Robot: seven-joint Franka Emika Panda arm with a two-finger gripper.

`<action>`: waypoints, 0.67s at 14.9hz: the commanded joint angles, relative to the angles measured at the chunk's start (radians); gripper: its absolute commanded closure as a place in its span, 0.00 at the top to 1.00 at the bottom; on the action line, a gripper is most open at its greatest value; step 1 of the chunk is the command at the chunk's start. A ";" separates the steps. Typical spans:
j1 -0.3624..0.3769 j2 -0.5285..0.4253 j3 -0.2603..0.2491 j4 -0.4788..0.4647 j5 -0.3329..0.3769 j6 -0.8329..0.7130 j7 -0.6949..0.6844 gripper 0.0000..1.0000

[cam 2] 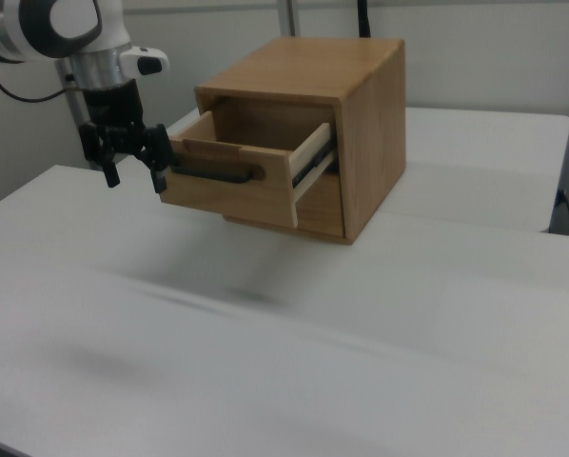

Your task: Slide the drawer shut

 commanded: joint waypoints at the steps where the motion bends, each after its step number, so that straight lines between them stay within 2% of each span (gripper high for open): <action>1: -0.017 0.007 -0.003 0.013 0.037 0.070 0.091 1.00; 10: -0.023 0.007 -0.003 0.012 0.041 0.093 0.105 1.00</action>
